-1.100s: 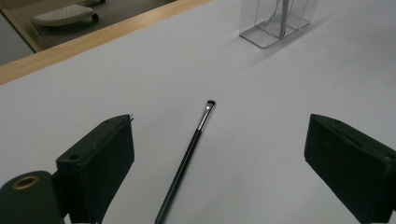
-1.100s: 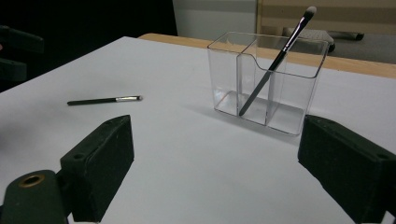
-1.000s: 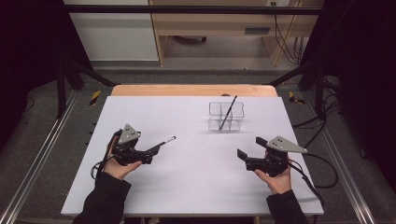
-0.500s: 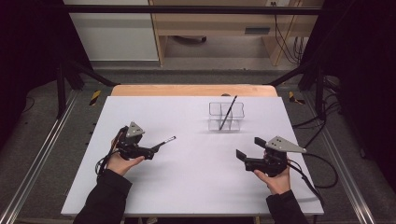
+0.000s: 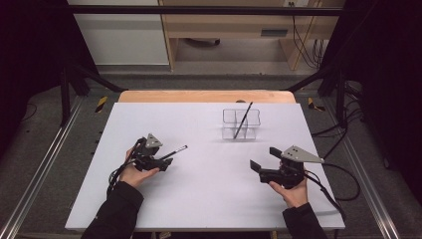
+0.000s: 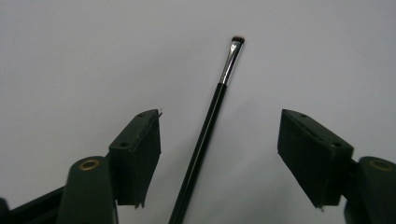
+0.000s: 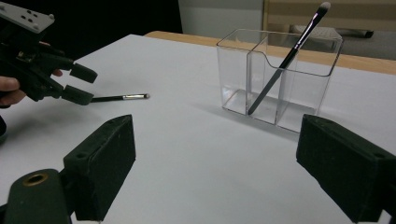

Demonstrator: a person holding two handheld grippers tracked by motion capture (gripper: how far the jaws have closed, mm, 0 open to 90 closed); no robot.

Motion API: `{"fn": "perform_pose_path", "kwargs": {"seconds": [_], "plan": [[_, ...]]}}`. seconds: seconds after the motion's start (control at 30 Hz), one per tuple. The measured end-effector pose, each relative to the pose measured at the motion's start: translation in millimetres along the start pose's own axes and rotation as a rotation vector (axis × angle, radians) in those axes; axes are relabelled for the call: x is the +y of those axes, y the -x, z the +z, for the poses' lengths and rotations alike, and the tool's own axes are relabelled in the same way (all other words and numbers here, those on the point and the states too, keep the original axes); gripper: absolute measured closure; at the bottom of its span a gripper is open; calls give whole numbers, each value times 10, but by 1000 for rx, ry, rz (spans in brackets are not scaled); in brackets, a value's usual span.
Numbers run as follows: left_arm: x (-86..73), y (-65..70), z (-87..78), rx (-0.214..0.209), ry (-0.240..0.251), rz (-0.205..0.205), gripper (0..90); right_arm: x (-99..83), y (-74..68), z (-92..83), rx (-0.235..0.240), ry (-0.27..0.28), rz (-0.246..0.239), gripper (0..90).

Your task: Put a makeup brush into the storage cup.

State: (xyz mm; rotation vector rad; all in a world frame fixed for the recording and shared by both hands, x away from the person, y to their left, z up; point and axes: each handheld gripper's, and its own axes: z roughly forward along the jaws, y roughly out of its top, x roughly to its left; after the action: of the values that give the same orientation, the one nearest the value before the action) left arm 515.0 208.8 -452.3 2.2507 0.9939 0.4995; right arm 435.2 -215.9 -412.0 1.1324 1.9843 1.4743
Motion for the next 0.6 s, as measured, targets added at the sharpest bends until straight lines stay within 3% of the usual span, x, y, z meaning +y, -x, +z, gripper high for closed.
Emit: {"fn": "perform_pose_path", "kwargs": {"seconds": [0.2, 0.6], "plan": [[-18, -27, 59, -12, -17, -11, 422, -8, -5, 18, 3, -8, 0, 123], [-47, -61, 127, -30, -62, -19, 586, -23, -13, 48, 6, -21, -5, 123]]}}
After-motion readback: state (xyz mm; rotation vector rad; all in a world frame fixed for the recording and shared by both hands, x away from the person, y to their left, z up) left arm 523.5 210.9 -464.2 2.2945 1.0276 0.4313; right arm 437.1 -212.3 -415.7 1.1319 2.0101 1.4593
